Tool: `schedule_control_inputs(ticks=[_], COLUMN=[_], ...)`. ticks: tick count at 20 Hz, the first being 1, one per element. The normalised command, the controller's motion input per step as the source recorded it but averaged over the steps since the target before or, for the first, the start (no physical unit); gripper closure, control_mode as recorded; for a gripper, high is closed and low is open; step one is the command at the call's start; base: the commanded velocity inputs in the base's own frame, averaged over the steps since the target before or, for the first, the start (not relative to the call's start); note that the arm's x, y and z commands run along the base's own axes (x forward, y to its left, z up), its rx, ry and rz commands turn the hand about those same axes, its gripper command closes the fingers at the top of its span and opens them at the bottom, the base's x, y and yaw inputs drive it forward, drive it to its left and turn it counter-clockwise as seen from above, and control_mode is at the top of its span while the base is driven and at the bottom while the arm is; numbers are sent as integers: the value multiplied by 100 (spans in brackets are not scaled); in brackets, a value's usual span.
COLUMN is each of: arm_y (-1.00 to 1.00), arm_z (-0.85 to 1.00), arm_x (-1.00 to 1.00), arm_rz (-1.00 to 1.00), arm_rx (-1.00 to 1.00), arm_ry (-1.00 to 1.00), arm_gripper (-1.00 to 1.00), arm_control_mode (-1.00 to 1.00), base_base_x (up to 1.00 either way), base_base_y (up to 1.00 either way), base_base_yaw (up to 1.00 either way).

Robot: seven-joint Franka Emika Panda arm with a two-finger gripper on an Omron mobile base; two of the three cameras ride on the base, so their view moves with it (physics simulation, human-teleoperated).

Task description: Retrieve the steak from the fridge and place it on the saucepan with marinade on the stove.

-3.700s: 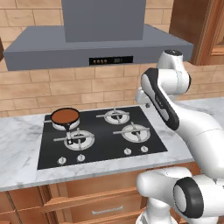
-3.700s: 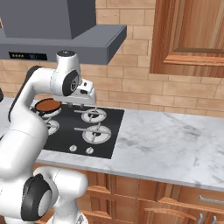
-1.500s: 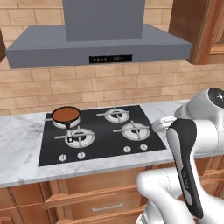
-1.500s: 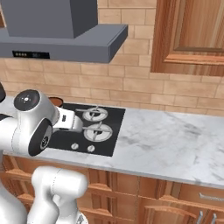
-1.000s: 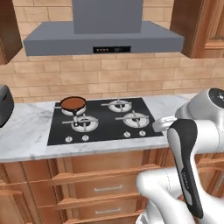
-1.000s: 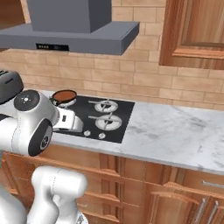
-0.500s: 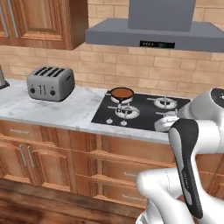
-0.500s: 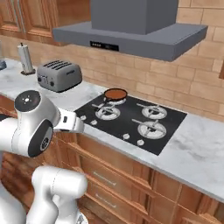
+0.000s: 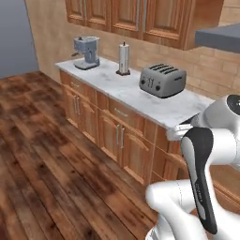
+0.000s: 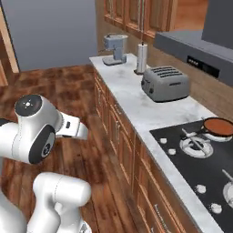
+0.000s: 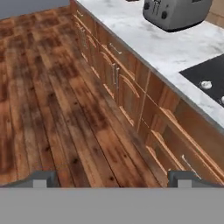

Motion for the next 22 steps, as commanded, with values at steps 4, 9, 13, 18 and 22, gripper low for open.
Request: schedule_control_inputs(ticks=[4, 9, 13, 18, 22], arm_y=[0, 0, 0, 0, 0], arm_z=[0, 0, 0, 0, 0], arm_x=[0, 0, 0, 0, 0], arm_rz=[0, 0, 0, 0, 0], arm_rx=[0, 0, 0, 0, 0], arm_ry=[0, 0, 0, 0, 0], arm_gripper=[-100, -100, -100, -100, -100], arm_control_mode=[100, 100, 100, 100, 100], base_base_x=[0, 7, 32, 93, 100], base_base_y=[10, 31, 37, 41, 59], base_base_yaw=[98, 81, 64, 6, -9])
